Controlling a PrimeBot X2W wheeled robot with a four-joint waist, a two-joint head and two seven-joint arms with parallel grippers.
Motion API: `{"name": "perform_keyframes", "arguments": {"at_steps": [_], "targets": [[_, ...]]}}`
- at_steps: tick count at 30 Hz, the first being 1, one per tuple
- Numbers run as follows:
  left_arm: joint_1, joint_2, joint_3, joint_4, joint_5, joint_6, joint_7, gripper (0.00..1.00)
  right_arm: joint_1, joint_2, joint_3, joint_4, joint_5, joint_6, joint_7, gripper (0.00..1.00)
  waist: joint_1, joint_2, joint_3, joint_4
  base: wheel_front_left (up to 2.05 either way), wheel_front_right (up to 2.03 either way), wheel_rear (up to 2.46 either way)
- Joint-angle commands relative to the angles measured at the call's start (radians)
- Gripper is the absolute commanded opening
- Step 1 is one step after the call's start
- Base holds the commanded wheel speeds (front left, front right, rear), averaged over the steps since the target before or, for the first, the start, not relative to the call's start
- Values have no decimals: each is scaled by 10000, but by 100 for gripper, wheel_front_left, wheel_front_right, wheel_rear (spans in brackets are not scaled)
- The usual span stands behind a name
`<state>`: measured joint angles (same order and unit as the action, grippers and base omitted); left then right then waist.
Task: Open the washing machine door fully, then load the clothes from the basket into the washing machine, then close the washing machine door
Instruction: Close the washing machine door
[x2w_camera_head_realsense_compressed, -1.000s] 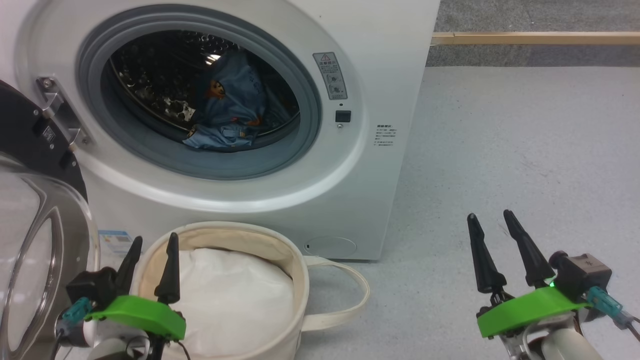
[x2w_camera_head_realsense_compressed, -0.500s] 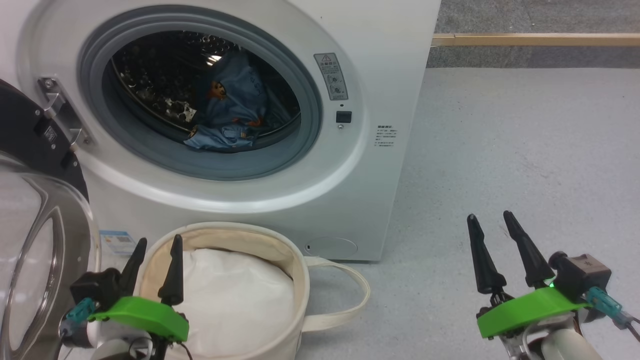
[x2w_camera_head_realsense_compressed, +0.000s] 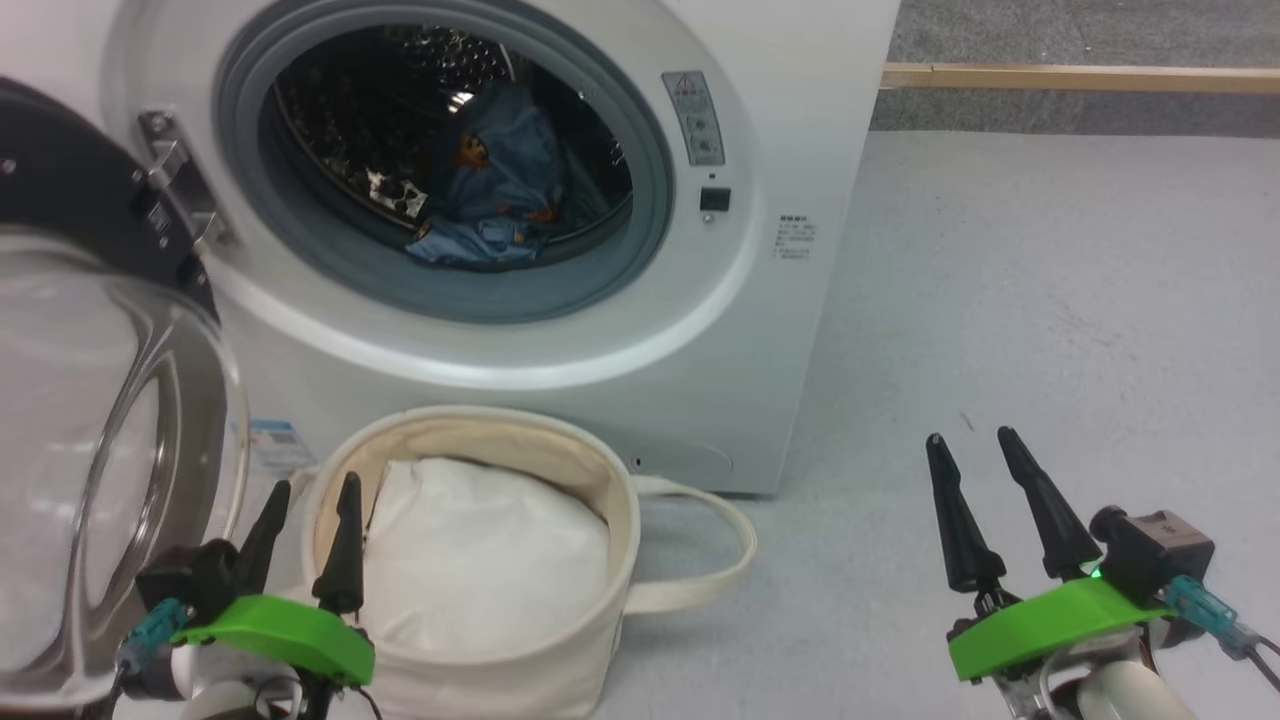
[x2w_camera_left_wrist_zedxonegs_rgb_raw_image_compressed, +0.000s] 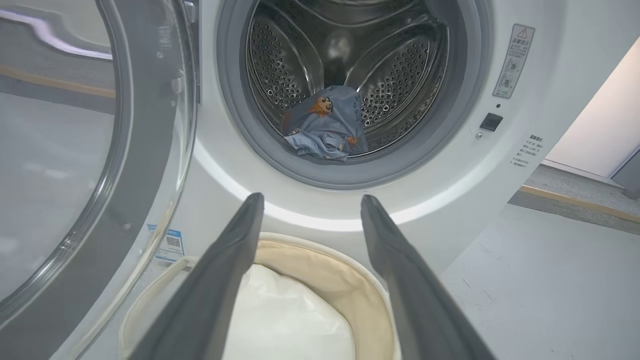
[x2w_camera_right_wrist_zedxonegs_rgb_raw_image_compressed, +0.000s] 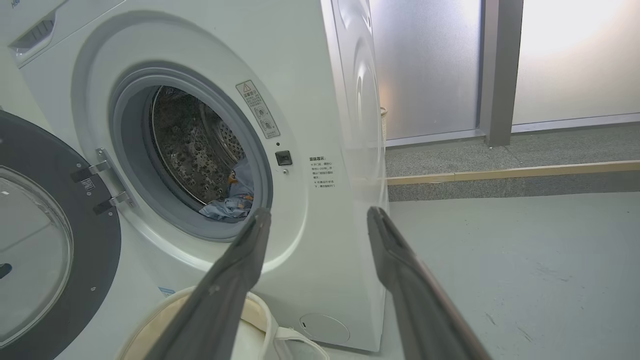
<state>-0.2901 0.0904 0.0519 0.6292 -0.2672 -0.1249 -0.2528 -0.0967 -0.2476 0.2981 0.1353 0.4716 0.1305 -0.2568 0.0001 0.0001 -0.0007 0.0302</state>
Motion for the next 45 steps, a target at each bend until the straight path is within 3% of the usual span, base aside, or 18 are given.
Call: {"name": "perform_keyframes", "arguments": {"at_steps": [1,13,29,34,45], "targets": [[-291,247,308,-275,-50,-57,-89,100,-129,-118,152,-276,83,2,-49,100,-1,-1,-6,9,-218,208,10],[-130,241,66,-695,-219,-57,-90,100,-113,-31,70,-265,73,2,-49,100,-1,-1,25,84,-156,155,1],[16,300,-90,-1097,330,46,-90,100,-45,14,-34,-286,58,2,-49,100,-1,-1,-58,518,-13,13,0],[261,141,340,-1808,564,213,-90,100,-61,-4,8,-288,83,2,-49,100,-1,-1,-121,1043,0,0,0],[613,85,540,-1864,1273,385,-90,100,29,115,-28,-223,168,2,-49,100,-1,-1,-370,2684,0,0,0]]}}
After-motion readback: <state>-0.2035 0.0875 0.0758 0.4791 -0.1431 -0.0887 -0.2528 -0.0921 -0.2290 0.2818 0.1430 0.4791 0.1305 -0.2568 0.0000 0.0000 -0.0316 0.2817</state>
